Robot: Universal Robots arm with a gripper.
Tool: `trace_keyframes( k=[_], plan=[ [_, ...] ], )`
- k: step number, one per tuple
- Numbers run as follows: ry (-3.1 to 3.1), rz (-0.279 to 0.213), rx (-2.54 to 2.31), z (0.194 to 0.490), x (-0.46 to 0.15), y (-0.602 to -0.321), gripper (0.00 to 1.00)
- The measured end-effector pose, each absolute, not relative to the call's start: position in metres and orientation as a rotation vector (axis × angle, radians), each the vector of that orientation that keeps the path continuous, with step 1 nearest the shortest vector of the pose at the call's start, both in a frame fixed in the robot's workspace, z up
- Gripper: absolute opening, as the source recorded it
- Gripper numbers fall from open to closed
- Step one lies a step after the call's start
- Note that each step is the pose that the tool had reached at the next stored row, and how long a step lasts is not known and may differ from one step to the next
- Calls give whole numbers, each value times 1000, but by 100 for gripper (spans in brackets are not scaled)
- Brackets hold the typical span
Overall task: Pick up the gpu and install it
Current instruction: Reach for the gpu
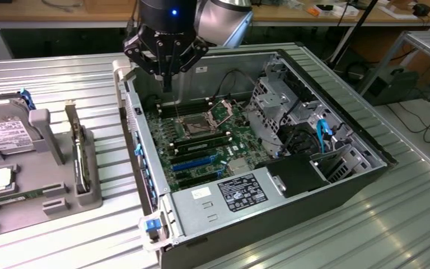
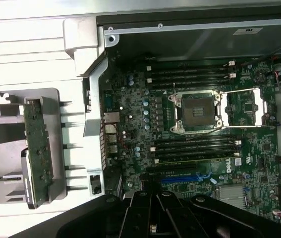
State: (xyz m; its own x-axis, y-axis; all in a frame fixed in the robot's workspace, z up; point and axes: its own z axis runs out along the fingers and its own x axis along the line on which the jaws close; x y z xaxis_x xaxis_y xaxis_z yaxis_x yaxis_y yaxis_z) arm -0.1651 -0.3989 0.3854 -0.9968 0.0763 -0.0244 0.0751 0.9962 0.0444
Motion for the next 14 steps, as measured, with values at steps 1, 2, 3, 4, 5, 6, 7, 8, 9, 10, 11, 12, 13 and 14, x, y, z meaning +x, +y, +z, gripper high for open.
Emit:
trace_keyframes(
  k=[1,2,3,4,5,6,7,8,9,10,11,12,13,14],
  plan=[
    [3113,68,118,385,-166,-399,11],
    [3112,68,118,385,-166,-399,11],
    [3112,68,118,385,-167,-399,11],
    [3112,68,118,385,-168,-399,11],
    [3112,68,118,384,-169,-399,11],
    [3113,68,118,384,-169,-399,11],
    [3112,68,118,384,-170,-399,11],
    [3113,68,118,384,-170,-399,11],
    [3112,68,118,384,-171,-399,11],
    [3112,68,118,384,-171,-399,11],
    [3112,68,118,384,-172,-399,11],
    [3113,68,118,384,-173,-399,11],
    [3113,68,118,383,-173,-399,11],
    [3113,68,118,383,-175,-399,11]
  ],
)
